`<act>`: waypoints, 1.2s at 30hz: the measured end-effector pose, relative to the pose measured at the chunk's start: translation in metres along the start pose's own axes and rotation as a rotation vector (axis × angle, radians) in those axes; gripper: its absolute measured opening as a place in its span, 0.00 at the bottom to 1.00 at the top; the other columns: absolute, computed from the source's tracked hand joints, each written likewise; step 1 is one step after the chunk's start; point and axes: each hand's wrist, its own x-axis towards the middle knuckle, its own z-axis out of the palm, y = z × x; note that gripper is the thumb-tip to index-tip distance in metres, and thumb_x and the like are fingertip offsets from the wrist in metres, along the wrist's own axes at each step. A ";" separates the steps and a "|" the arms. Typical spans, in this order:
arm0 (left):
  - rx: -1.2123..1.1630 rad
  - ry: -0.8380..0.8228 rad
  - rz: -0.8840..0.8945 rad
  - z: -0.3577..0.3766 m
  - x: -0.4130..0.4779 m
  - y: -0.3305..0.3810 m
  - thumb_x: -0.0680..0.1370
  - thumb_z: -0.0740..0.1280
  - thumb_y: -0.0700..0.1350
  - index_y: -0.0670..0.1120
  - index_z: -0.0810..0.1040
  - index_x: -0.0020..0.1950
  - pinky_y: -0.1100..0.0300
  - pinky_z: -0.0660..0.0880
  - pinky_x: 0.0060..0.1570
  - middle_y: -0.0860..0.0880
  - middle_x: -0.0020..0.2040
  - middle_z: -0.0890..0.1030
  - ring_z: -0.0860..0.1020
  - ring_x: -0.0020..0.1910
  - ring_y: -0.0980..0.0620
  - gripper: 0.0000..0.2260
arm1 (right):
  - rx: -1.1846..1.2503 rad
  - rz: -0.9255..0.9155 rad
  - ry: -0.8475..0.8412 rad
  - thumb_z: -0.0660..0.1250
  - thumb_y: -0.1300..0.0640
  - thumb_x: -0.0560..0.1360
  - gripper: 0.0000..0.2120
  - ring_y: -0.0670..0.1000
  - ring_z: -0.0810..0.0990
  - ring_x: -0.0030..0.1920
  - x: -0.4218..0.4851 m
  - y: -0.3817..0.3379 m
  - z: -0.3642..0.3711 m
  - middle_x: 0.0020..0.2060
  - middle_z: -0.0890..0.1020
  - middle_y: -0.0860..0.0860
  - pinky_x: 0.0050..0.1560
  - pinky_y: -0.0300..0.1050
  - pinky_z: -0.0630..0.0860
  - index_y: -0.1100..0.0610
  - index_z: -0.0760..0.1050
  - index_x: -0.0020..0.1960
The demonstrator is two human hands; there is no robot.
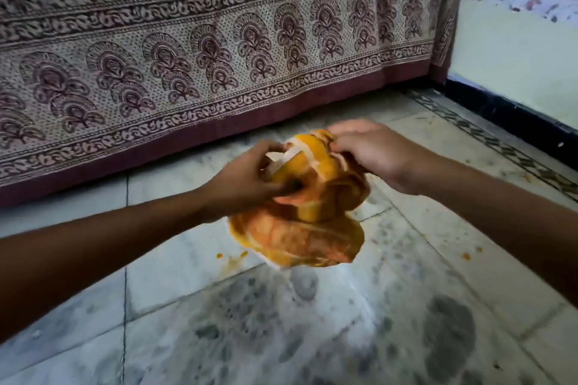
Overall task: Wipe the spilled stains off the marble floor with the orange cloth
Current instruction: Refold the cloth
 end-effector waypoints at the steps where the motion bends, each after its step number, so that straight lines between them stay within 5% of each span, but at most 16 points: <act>1: -0.111 -0.006 0.004 -0.006 0.005 -0.002 0.68 0.75 0.51 0.55 0.75 0.51 0.66 0.75 0.40 0.54 0.42 0.80 0.77 0.38 0.61 0.15 | 0.070 0.022 -0.002 0.61 0.55 0.76 0.08 0.51 0.67 0.37 0.002 -0.009 0.004 0.34 0.70 0.55 0.40 0.44 0.62 0.56 0.72 0.39; 3: -0.135 -0.076 0.041 -0.022 0.015 -0.013 0.67 0.76 0.50 0.48 0.81 0.47 0.57 0.79 0.46 0.51 0.43 0.84 0.80 0.41 0.59 0.12 | -0.114 0.041 -0.058 0.68 0.36 0.68 0.21 0.47 0.73 0.39 0.011 -0.022 0.019 0.38 0.75 0.48 0.43 0.43 0.69 0.53 0.72 0.43; 4: -0.108 -0.107 0.055 -0.031 0.017 -0.021 0.67 0.76 0.49 0.46 0.82 0.46 0.56 0.78 0.47 0.50 0.44 0.84 0.80 0.42 0.58 0.11 | -0.328 0.057 -0.060 0.71 0.34 0.63 0.26 0.46 0.75 0.43 0.018 -0.024 0.027 0.43 0.76 0.46 0.46 0.43 0.71 0.53 0.73 0.49; 7: -0.066 -0.151 0.123 -0.053 0.022 -0.052 0.67 0.76 0.44 0.46 0.81 0.41 0.62 0.76 0.42 0.54 0.38 0.83 0.78 0.38 0.61 0.07 | -0.683 0.061 -0.022 0.75 0.49 0.66 0.22 0.51 0.77 0.48 0.040 -0.024 0.037 0.47 0.79 0.51 0.45 0.45 0.72 0.57 0.74 0.54; 13: -0.150 -0.278 0.193 -0.097 0.026 -0.099 0.60 0.73 0.50 0.50 0.76 0.46 0.62 0.73 0.37 0.52 0.34 0.83 0.77 0.34 0.58 0.17 | -0.640 0.136 -0.154 0.72 0.61 0.69 0.03 0.50 0.73 0.36 0.087 -0.037 0.049 0.36 0.81 0.59 0.37 0.43 0.63 0.61 0.80 0.42; 17: -0.326 -0.332 0.241 -0.136 0.033 -0.122 0.63 0.75 0.50 0.47 0.76 0.54 0.65 0.75 0.41 0.48 0.41 0.83 0.78 0.39 0.57 0.22 | -0.400 0.119 -0.231 0.71 0.65 0.69 0.04 0.45 0.78 0.36 0.104 -0.060 0.054 0.37 0.82 0.53 0.39 0.40 0.73 0.61 0.79 0.44; 20: -0.498 -0.429 0.233 -0.165 0.034 -0.136 0.59 0.79 0.53 0.45 0.79 0.55 0.67 0.76 0.39 0.48 0.43 0.84 0.80 0.41 0.57 0.27 | -0.214 0.118 -0.284 0.74 0.59 0.62 0.14 0.43 0.81 0.38 0.102 -0.070 0.054 0.39 0.84 0.49 0.36 0.34 0.77 0.59 0.80 0.47; 23: -0.519 -0.508 0.224 -0.186 0.036 -0.135 0.57 0.80 0.52 0.52 0.81 0.51 0.64 0.78 0.37 0.46 0.43 0.85 0.82 0.40 0.55 0.24 | -0.121 0.172 -0.303 0.73 0.40 0.56 0.23 0.43 0.83 0.42 0.097 -0.075 0.058 0.41 0.85 0.48 0.39 0.33 0.77 0.54 0.83 0.45; 25: -0.499 -0.490 0.246 -0.198 0.038 -0.128 0.59 0.79 0.50 0.53 0.81 0.46 0.63 0.78 0.35 0.46 0.40 0.85 0.82 0.37 0.54 0.18 | -0.209 0.140 -0.196 0.69 0.37 0.55 0.22 0.42 0.81 0.37 0.096 -0.076 0.060 0.37 0.84 0.46 0.37 0.32 0.75 0.53 0.84 0.38; 27: -0.371 -0.426 0.304 -0.208 0.038 -0.112 0.66 0.76 0.41 0.54 0.80 0.41 0.64 0.77 0.34 0.51 0.37 0.83 0.80 0.36 0.57 0.10 | -0.330 0.088 -0.141 0.69 0.41 0.59 0.15 0.42 0.76 0.29 0.095 -0.079 0.058 0.29 0.81 0.47 0.31 0.34 0.71 0.53 0.82 0.32; 29: -0.130 -0.363 0.364 -0.215 0.035 -0.090 0.74 0.67 0.34 0.53 0.81 0.39 0.67 0.76 0.35 0.54 0.38 0.83 0.80 0.38 0.59 0.13 | -0.406 0.095 -0.149 0.68 0.45 0.64 0.12 0.44 0.73 0.25 0.095 -0.083 0.055 0.24 0.78 0.48 0.26 0.35 0.68 0.51 0.80 0.28; 33: 0.329 -0.176 0.448 -0.227 0.035 -0.050 0.75 0.65 0.41 0.56 0.77 0.52 0.73 0.75 0.32 0.63 0.45 0.76 0.77 0.40 0.64 0.11 | -0.487 -0.027 0.138 0.65 0.51 0.75 0.15 0.46 0.69 0.26 0.110 -0.080 0.049 0.27 0.73 0.53 0.28 0.41 0.63 0.55 0.74 0.31; 36: 0.397 0.001 0.376 -0.247 0.029 -0.034 0.67 0.70 0.46 0.53 0.73 0.58 0.73 0.71 0.23 0.58 0.42 0.77 0.76 0.36 0.62 0.19 | -0.561 -0.185 0.272 0.70 0.49 0.69 0.09 0.41 0.73 0.27 0.108 -0.093 0.053 0.30 0.75 0.50 0.26 0.37 0.67 0.54 0.74 0.37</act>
